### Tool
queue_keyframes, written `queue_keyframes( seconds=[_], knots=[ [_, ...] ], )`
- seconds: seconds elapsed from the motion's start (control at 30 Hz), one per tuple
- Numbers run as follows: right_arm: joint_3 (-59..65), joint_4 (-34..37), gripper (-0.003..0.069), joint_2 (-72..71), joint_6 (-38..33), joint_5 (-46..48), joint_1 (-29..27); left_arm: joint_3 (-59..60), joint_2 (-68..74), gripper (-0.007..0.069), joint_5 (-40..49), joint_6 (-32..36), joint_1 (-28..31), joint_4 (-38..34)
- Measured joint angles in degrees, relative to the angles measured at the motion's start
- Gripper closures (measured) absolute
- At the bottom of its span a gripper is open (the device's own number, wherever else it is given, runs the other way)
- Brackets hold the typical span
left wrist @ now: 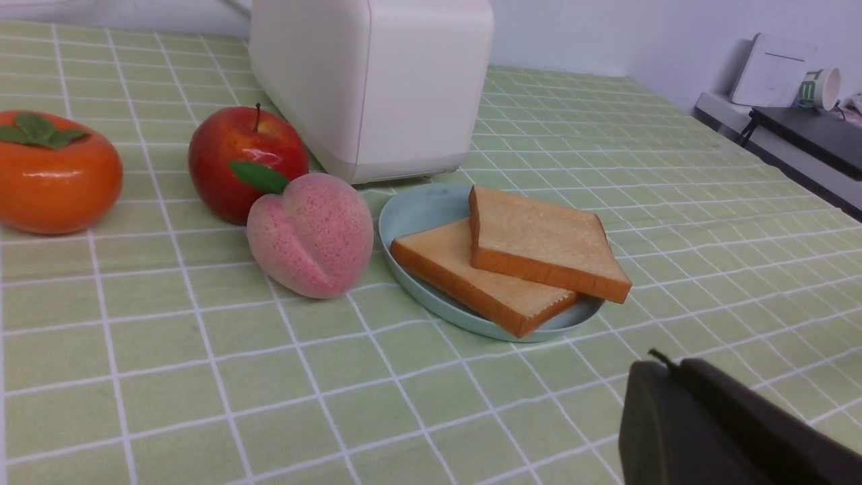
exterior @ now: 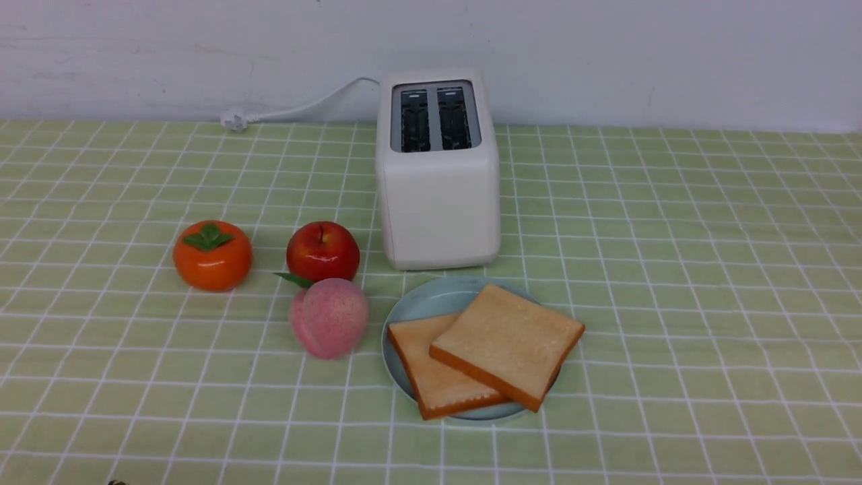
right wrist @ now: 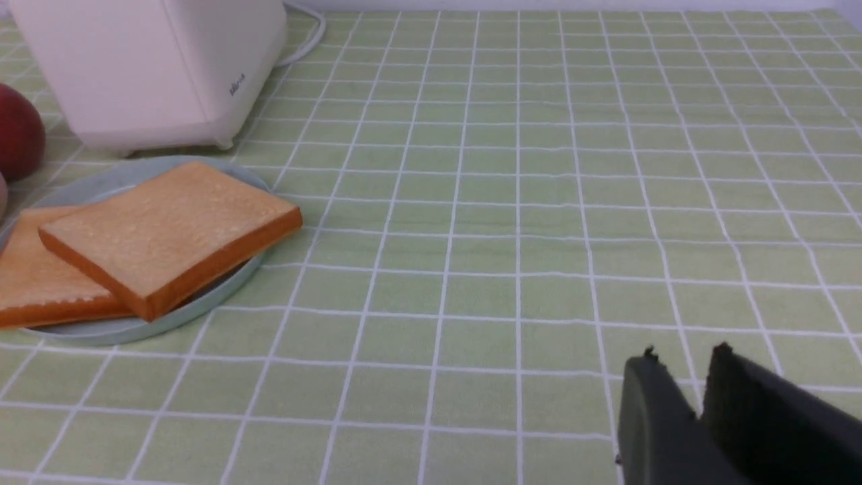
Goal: Take toasted bread from bread machine on green coffee tablecloth place on plate.
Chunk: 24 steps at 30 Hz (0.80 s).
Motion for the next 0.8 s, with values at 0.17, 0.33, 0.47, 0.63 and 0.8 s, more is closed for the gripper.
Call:
queue_keyframes(
  seconds=[0.17, 0.33, 0.47, 0.63, 0.8],
  knots=[
    [7.0, 1.7, 0.0596, -0.6, 0.0, -8.0, 0.0, 0.0, 0.0, 0.0617, 0.0, 0.0, 0.0, 0.0],
    [12.9, 1.6, 0.0677, -2.7, -0.1, -9.8, 0.0, 0.0, -0.1, 0.0617, 0.0, 0.0, 0.0, -0.1],
    [12.9, 1.4, 0.0678, -2.7, -0.9, -9.4, -0.5, 0.0, -0.1, 0.0615, 0.0, 0.0, 0.0, -0.1],
    [12.9, 1.4, 0.0677, -2.8, -1.1, -9.3, -0.6, 0.0, -0.1, 0.0609, 0.0, 0.0, 0.0, -0.1],
    [12.9, 1.4, 0.0676, -2.8, -1.1, -9.3, -0.6, 0.0, -0.1, 0.0604, 0.0, 0.0, 0.0, -0.1]
  ],
)
